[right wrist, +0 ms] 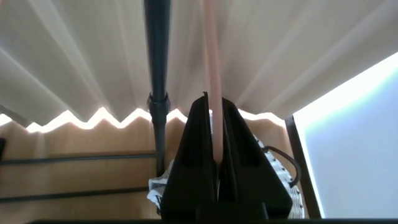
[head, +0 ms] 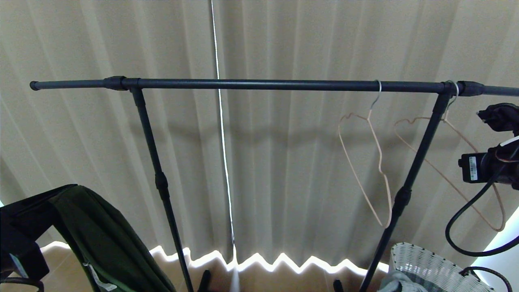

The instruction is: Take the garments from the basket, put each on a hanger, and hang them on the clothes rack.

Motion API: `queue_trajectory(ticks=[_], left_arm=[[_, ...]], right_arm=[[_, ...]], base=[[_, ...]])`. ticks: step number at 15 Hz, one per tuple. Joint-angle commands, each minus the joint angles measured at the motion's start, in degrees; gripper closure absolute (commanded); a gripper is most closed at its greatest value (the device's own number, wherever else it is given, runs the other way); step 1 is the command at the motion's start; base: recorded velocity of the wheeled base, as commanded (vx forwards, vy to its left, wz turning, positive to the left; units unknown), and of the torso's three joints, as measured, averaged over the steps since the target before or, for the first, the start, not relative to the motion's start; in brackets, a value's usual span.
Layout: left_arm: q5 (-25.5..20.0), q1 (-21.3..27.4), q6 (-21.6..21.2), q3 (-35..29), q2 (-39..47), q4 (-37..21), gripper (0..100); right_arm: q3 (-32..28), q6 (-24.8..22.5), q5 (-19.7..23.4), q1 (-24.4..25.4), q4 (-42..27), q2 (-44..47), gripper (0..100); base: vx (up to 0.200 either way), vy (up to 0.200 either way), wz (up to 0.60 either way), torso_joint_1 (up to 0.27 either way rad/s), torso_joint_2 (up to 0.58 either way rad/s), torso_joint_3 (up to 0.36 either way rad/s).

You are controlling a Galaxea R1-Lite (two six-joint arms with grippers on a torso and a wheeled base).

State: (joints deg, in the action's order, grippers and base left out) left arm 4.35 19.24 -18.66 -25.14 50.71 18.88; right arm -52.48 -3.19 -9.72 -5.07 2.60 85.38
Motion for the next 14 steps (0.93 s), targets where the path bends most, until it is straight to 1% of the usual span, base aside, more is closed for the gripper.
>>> queue_trajectory(ticks=[1, 6, 8, 13, 14], left_arm=[[0.0, -0.1, -0.1, 0.0, 0.1, 0.0, 100], [0.1, -0.1, -0.1, 0.1, 0.0, 0.0, 100], [0.1, -0.2, -0.1, 0.2, -0.1, 0.0, 100], [0.3, -0.4, -0.1, 1.0, -0.2, 0.0, 100], [0.3, -0.4, 0.1, 1.0, -0.1, 0.0, 100]], right_arm=[[0.4, 0.1, 0.0, -0.4, 0.2, -2.7, 100], [2.6, 0.0, 0.0, -0.3, 0.3, -9.3, 100], [4.6, 0.0, -0.1, -0.4, 0.3, -11.5, 100], [12.8, -0.2, -0.2, -0.1, 0.2, -21.0, 100], [14.1, -0.3, -0.2, -0.1, 0.1, -22.3, 100]], base=[[0.0, 0.0, 0.0, 0.0, 0.0, 0.0], [0.0, 0.0, 0.0, 0.0, 0.0, 0.0], [0.0, 0.0, 0.0, 0.0, 0.0, 0.0], [0.0, 0.0, 0.0, 0.0, 0.0, 0.0], [-0.2, 0.0, 0.0, 0.002, 0.01, 0.007]])
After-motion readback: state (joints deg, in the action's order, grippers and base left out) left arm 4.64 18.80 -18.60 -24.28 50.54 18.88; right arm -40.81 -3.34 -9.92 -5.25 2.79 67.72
